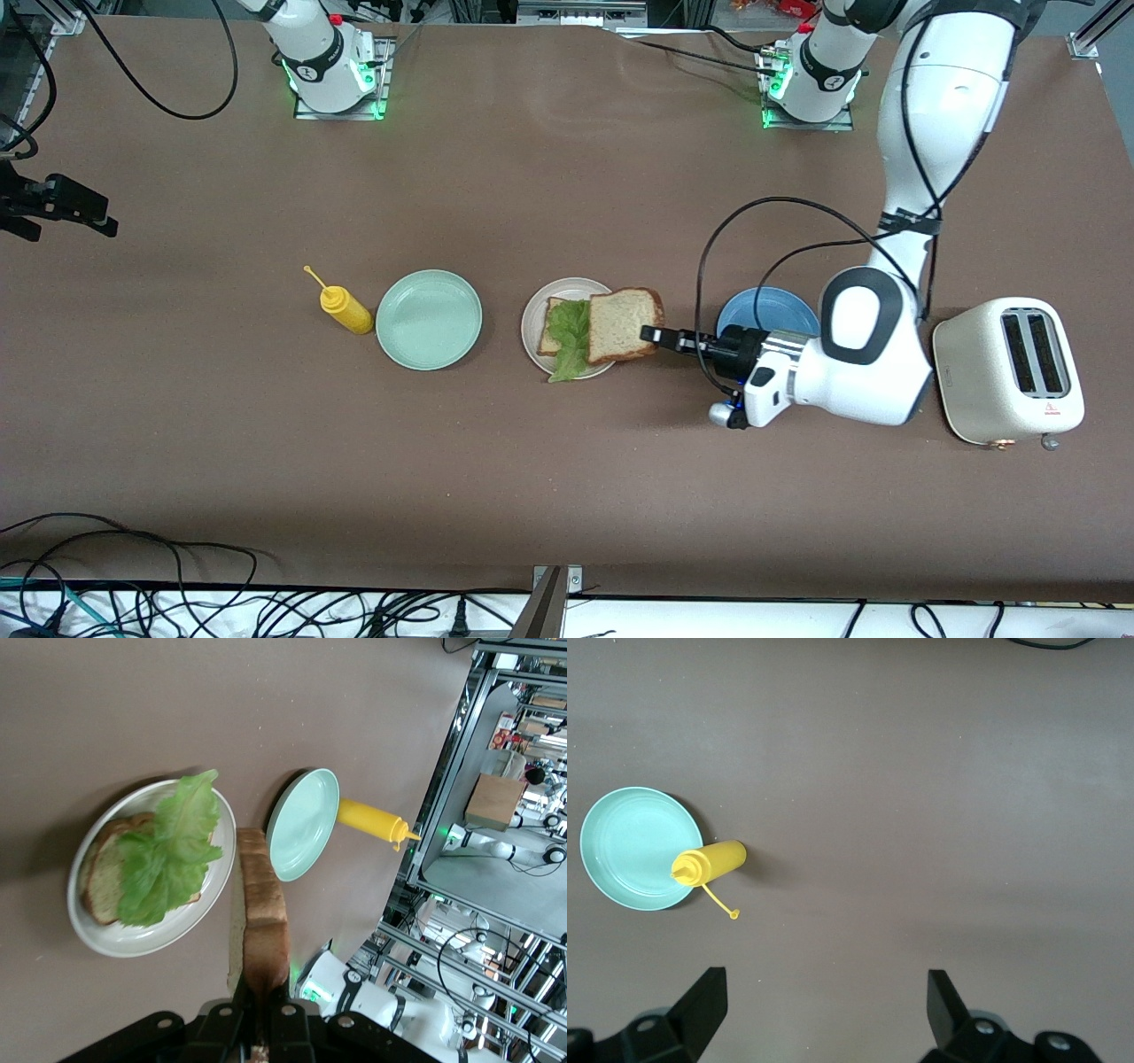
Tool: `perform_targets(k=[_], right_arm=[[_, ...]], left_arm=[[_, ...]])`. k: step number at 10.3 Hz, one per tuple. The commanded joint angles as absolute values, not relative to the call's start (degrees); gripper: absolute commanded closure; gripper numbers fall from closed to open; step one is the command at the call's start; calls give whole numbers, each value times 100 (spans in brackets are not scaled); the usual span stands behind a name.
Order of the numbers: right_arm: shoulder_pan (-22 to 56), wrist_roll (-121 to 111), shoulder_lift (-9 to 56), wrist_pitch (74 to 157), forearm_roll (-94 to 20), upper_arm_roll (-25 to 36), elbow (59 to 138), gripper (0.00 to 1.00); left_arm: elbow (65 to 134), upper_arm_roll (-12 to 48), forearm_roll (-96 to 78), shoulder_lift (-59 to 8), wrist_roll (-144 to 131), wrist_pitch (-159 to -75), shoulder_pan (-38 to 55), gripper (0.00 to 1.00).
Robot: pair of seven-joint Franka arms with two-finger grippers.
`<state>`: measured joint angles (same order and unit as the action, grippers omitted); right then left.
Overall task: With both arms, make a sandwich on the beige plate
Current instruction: 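Lower the bread slice onto the lettuce and open the left gripper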
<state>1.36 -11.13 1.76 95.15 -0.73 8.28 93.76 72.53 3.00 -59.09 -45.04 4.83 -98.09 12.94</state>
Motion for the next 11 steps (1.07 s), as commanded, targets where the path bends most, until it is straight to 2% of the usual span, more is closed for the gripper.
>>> perform_targets(k=[1, 5, 11], right_arm=[[106, -1090, 228, 9387, -167, 817, 9237, 0], [114, -1090, 220, 9396, -141, 809, 9237, 0], [123, -1081, 220, 9317, -167, 809, 9246, 0]], left_arm=[[7470, 229, -6275, -4482, 475, -10010, 1476, 100], [7479, 229, -6380, -4667, 475, -10467, 1757, 100], [7479, 229, -6434, -4930, 536, -10713, 1881, 100]])
